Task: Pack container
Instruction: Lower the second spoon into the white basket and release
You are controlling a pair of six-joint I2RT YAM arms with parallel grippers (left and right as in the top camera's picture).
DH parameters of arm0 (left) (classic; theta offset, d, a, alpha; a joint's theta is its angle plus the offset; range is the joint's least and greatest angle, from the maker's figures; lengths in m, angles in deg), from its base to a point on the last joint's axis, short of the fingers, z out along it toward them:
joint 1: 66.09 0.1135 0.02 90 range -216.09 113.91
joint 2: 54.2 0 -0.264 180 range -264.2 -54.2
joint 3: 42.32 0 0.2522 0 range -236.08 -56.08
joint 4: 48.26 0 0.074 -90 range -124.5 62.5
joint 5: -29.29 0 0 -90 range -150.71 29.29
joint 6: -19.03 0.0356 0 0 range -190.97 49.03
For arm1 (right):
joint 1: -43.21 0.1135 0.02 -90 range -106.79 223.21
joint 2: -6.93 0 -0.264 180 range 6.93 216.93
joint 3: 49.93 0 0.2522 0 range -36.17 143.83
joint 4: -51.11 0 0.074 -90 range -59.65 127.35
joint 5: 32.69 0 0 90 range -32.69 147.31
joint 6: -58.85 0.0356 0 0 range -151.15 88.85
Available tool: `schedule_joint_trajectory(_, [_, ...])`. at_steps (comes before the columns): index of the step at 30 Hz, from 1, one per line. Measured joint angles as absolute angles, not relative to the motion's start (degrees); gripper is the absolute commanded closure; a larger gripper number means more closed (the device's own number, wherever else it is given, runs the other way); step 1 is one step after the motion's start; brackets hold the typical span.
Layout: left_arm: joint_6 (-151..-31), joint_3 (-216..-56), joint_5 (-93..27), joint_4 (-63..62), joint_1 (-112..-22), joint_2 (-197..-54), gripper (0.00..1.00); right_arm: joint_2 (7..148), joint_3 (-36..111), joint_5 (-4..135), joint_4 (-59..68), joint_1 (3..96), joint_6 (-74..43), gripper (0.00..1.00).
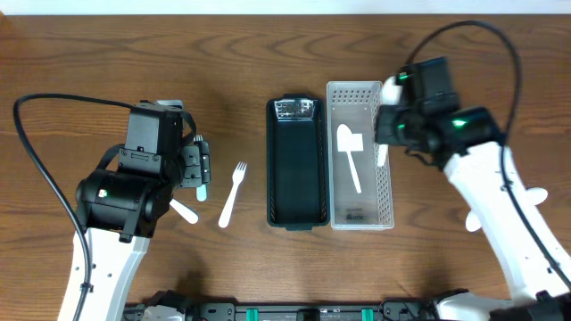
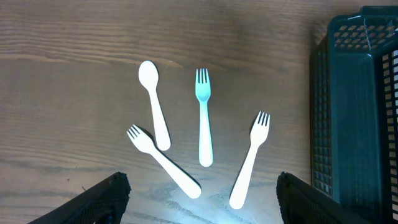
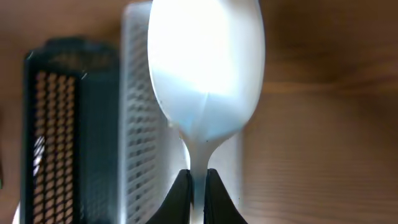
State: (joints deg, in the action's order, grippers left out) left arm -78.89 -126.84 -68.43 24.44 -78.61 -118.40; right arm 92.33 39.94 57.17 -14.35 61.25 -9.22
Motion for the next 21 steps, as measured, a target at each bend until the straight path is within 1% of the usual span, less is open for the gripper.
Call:
schedule_joint_trajectory(10, [-78.9,-126.8,-68.4,24.5,-78.6,-118.4,0.22,110.1,39.7,57.1,-12.8,63.0,-8.6,0.99])
schedule_joint_trajectory(12, [-78.9,-126.8,-68.4,24.4,-78.6,-118.4,0.22,112.2,39.5,57.0,-12.7,63.1,-8.6,0.96])
schedule_joint_trajectory(13, [-78.9,-126.8,-68.4,24.4,-78.6,-118.4,0.22,112.7,39.4,57.1,-12.6,63.1,-8.6,0.92])
schedule_joint_trajectory(14, [-78.9,-126.8,-68.4,24.4,-78.6,-118.4,0.22,112.8,39.2,57.1,-12.6,63.1,-8.6,0.85])
schedule_joint_trajectory(16, [-78.9,-126.8,-68.4,24.4,-78.6,-118.4,0.21,112.7,39.2,57.1,-12.5,63.1,-8.7,0.78])
schedule_joint_trajectory(19, [-78.9,-126.8,-68.4,24.4,-78.6,-118.4,0.22,112.6,39.3,57.2,-12.7,63.1,-9.3,0.62])
schedule_joint_trajectory(21, [-78.9,-126.8,-68.4,24.4,-78.6,-118.4,0.21,112.1,39.9,57.2,-13.9,63.1,-9.8,0.58])
